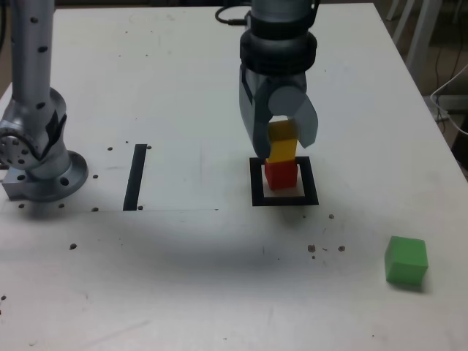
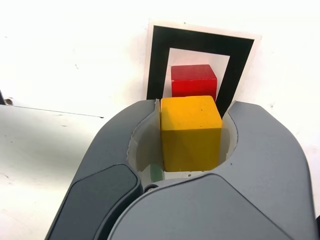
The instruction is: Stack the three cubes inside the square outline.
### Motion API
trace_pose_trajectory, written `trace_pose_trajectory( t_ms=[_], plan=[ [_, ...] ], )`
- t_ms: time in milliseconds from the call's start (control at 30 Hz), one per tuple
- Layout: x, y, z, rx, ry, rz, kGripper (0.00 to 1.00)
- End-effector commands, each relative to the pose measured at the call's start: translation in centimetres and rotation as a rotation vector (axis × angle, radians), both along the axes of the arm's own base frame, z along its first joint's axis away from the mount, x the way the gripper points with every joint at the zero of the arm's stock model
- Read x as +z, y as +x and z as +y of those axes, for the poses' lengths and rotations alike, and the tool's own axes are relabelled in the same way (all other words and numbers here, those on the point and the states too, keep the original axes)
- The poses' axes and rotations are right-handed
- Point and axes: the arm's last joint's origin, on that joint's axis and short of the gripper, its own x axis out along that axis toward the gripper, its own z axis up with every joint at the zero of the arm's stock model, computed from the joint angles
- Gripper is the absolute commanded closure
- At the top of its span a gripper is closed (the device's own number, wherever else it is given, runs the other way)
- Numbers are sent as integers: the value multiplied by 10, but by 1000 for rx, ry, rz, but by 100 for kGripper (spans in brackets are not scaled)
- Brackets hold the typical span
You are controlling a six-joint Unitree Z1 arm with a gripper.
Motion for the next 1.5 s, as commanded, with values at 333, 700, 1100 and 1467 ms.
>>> trace_pose_trajectory(
  t_ms=[333,700,1100,1467],
  plan=[
    [-9,2,2,-4,-11,-5,95],
    [-15,3,4,2,-10,-8,84],
    [-15,2,6,6,10,-4,76],
    [-16,2,6,6,3,-3,66]
  ],
)
